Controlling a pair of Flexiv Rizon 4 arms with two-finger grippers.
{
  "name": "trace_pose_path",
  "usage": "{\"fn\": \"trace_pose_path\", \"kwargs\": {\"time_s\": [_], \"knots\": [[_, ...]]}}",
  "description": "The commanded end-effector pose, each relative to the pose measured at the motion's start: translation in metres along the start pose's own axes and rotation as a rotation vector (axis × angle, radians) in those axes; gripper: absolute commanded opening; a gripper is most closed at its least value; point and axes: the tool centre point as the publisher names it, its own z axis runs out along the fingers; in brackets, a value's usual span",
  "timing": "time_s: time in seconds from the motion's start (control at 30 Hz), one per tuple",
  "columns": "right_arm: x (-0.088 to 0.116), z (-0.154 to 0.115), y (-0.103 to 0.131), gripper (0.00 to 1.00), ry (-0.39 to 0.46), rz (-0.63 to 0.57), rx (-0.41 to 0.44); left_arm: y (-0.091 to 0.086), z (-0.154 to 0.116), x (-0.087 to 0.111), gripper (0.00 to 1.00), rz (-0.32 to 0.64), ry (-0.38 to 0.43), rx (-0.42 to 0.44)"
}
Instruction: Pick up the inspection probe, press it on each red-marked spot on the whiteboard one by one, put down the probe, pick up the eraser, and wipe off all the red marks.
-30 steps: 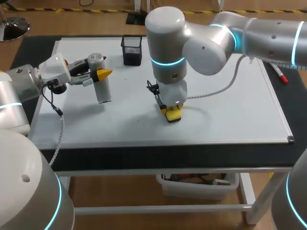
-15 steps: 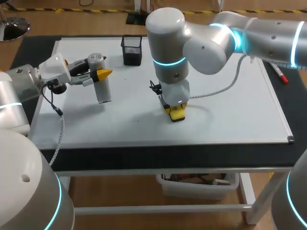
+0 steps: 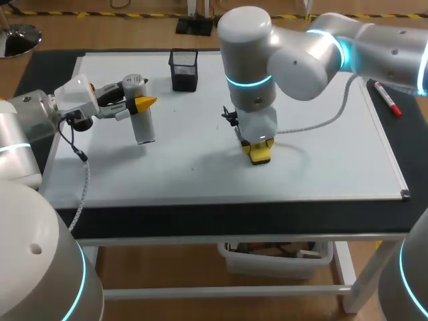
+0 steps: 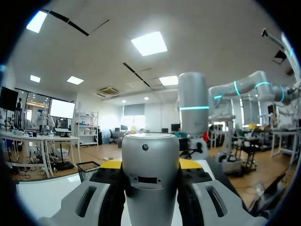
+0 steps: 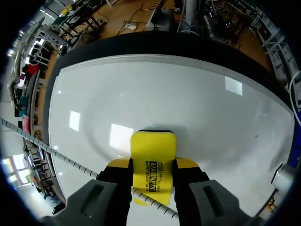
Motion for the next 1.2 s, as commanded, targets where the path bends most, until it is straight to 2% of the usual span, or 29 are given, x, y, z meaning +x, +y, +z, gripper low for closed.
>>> {"fn": "trace_pose_path", "kwargs": {"time_s": [0.03, 0.23, 0.63, 0.83, 1.2], "knots": [[0.012, 0.001, -0.001, 0.00, -0.005, 0.006, 0.002, -0.001, 0.000, 0.000, 0.00, -0.001, 0.001, 0.001], [0.028, -0.005, -0.006, 0.00, -0.013, 0.044, -0.004, -0.001, 0.000, 0.000, 0.00, -0.001, 0.001, 0.001], [0.070, -0.033, -0.025, 0.00, -0.022, 0.062, -0.015, -0.001, 0.000, 0.000, 0.00, -0.001, 0.001, 0.001], [0.080, -0.041, -0.033, 0.00, -0.036, 0.090, -0.006, -0.001, 0.000, 0.000, 0.00, -0.001, 0.001, 0.001], [0.080, -0.041, -0.033, 0.00, -0.036, 0.090, -0.006, -0.001, 0.000, 0.000, 0.00, -0.001, 0.001, 0.001]]}}
